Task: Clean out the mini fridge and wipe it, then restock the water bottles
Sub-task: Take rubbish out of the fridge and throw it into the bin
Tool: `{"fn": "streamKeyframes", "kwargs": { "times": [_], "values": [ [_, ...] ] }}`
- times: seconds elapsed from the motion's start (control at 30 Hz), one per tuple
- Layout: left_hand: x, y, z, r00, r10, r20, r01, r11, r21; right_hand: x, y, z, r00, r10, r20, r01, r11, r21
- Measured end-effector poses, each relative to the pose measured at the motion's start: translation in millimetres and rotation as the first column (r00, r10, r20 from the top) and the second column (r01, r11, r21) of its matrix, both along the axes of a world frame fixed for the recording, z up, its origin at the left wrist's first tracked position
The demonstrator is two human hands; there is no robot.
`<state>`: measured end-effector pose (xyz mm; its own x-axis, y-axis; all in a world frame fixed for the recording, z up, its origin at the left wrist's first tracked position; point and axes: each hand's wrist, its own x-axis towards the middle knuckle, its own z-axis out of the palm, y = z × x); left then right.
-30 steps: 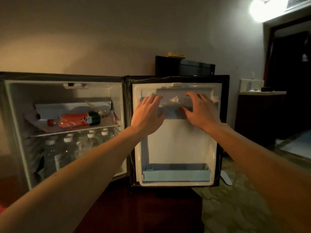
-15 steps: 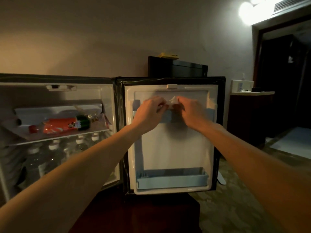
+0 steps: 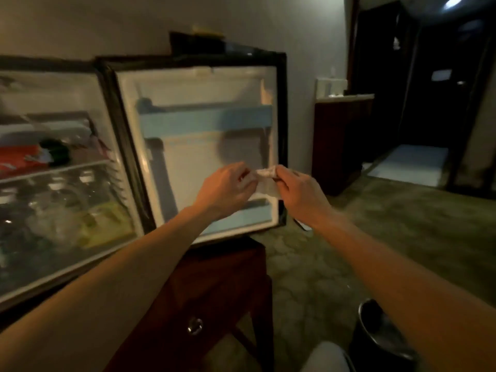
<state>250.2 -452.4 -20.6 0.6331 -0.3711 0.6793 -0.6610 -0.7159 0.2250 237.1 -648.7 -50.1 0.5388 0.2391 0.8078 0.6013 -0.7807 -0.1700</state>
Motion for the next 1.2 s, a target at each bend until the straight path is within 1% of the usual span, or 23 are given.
{"fn": "streamKeyframes", "kwargs": {
  "times": [0.1,0.2,0.3,0.37,0.5,0.67,0.8,0.93,1.03,1.1,1.2],
  "values": [
    [0,-36,-65,0.993,-0.031,-0.118,0.044,0.993,0.112,-14,-44,-66,0.984,-0.085,-0.154,0.086,0.996,0.006],
    [4,-75,-120,0.976,-0.067,-0.209,0.11,0.973,0.203,-23,-90,-122,0.934,-0.16,-0.319,0.162,0.987,-0.022],
    [14,-117,-172,0.952,-0.094,-0.29,0.182,0.938,0.294,-26,-137,-173,0.817,-0.283,-0.502,0.282,0.956,-0.08],
    [20,-146,-205,0.936,-0.111,-0.333,0.231,0.908,0.348,-26,-167,-206,0.731,-0.345,-0.589,0.358,0.929,-0.1],
    [33,-195,-269,0.895,-0.139,-0.423,0.32,0.862,0.393,-30,-220,-264,0.583,-0.418,-0.697,0.489,0.865,-0.11],
    [61,-249,-342,0.836,-0.122,-0.534,0.368,0.848,0.381,-20,-274,-329,0.385,-0.451,-0.805,0.573,0.801,-0.175],
    [83,-284,-405,0.76,-0.096,-0.642,0.419,0.828,0.372,-5,-311,-386,0.268,-0.405,-0.874,0.576,0.794,-0.191],
    [101,-309,-464,0.681,-0.055,-0.731,0.47,0.797,0.378,20,-332,-449,0.129,-0.344,-0.93,0.476,0.844,-0.247],
    [116,-323,-500,0.627,-0.037,-0.778,0.484,0.801,0.352,44,-340,-488,0.103,-0.322,-0.941,0.419,0.872,-0.252],
    [125,-330,-519,0.598,-0.022,-0.802,0.478,0.813,0.334,59,-344,-509,0.074,-0.278,-0.958,0.383,0.895,-0.23],
    [135,-335,-541,0.589,0.005,-0.808,0.458,0.821,0.339,77,-348,-536,0.013,-0.186,-0.983,0.372,0.913,-0.168]
  ]
}}
